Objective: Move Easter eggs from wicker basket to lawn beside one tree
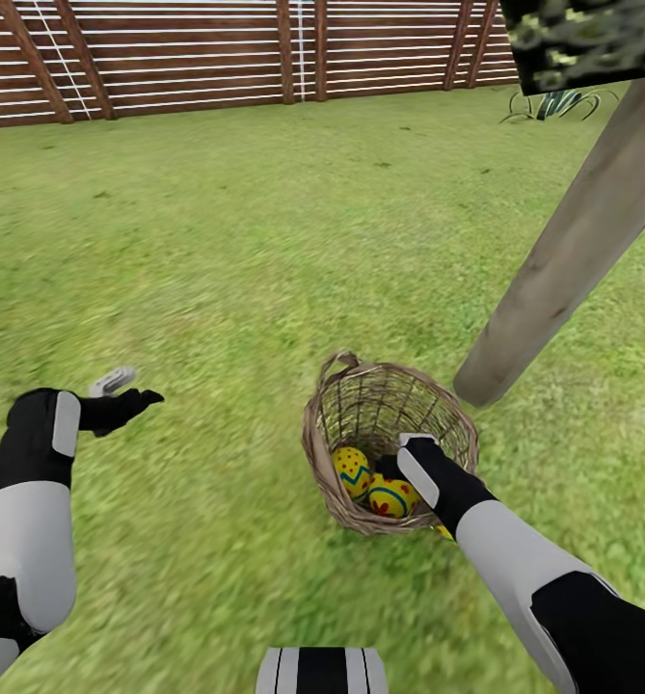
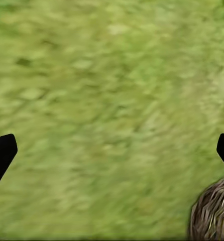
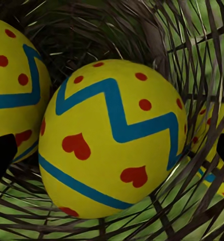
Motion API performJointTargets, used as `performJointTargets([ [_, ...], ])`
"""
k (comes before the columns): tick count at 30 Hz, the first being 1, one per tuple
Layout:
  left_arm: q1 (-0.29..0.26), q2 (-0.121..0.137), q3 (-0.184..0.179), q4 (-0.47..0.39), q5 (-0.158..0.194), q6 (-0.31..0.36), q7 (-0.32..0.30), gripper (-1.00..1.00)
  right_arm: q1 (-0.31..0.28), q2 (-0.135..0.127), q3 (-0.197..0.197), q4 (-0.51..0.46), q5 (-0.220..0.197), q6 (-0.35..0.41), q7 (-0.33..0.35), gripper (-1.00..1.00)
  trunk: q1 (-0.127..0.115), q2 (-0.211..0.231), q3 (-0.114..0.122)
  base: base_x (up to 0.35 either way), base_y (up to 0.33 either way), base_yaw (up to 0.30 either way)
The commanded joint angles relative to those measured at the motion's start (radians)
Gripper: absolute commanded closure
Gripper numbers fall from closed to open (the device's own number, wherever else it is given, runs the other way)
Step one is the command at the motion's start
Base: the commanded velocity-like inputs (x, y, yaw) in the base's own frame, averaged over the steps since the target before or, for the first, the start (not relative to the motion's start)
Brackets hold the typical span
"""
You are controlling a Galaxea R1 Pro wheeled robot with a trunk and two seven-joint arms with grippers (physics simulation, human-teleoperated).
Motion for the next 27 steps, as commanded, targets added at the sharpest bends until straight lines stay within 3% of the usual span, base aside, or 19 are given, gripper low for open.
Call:
performJointTargets([
  [1,-0.001,-0.001,0.002,0.006,0.002,0.004,-0.002,-1.00,-0.001,-0.001,0.006,-0.001,-0.011,0.002,-0.009,-1.00,0.000,0.000,-0.001,0.003,-0.019,0.000],
  [18,-0.001,-0.002,0.003,0.149,0.002,0.002,-0.002,-1.00,-0.001,-0.018,0.008,0.003,-0.011,-0.032,-0.008,-1.00,0.000,0.000,-0.001,0.001,-0.014,0.000],
  [27,-0.001,-0.001,0.003,0.172,0.001,0.002,0.000,-1.00,-0.001,-0.017,0.009,0.003,-0.012,-0.033,-0.008,-1.00,0.003,-0.002,-0.028,0.000,0.000,0.000],
])
